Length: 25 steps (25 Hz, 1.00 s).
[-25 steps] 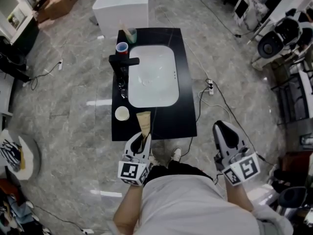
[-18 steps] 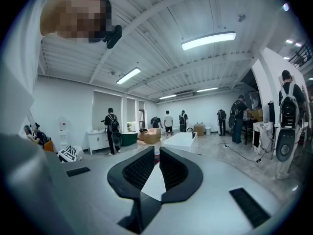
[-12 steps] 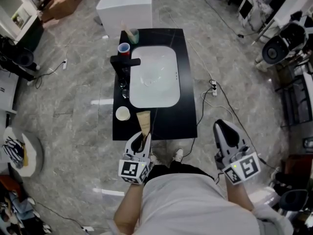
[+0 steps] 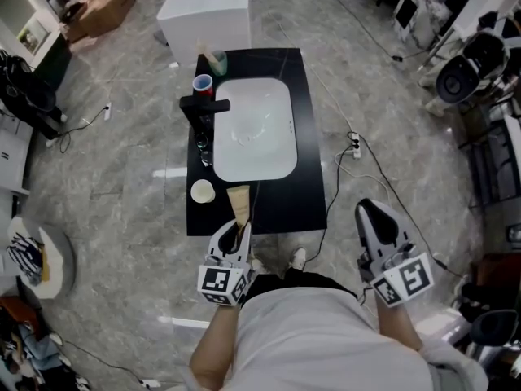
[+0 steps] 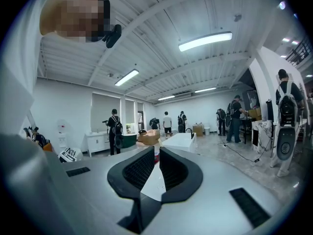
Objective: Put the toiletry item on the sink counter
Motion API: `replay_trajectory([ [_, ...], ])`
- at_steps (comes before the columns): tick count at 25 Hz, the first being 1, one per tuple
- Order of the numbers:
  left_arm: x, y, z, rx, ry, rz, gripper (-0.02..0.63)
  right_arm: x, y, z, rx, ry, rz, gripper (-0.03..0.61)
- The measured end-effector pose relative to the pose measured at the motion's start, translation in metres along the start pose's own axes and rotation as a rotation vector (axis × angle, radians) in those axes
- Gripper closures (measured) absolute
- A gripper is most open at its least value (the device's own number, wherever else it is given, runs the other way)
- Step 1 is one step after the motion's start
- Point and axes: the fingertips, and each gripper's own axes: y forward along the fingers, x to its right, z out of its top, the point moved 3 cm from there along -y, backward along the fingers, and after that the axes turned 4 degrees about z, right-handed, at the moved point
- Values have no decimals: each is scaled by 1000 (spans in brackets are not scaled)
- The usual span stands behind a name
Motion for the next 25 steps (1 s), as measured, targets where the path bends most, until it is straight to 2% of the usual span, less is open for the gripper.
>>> replay_trajectory([
  [9, -8, 10, -12, -40, -32, -7, 560, 2, -10, 0, -3, 0, -31, 526],
  [25, -13, 29, -23, -94, -36, -40, 560, 7, -31, -5, -9, 10, -97, 526],
])
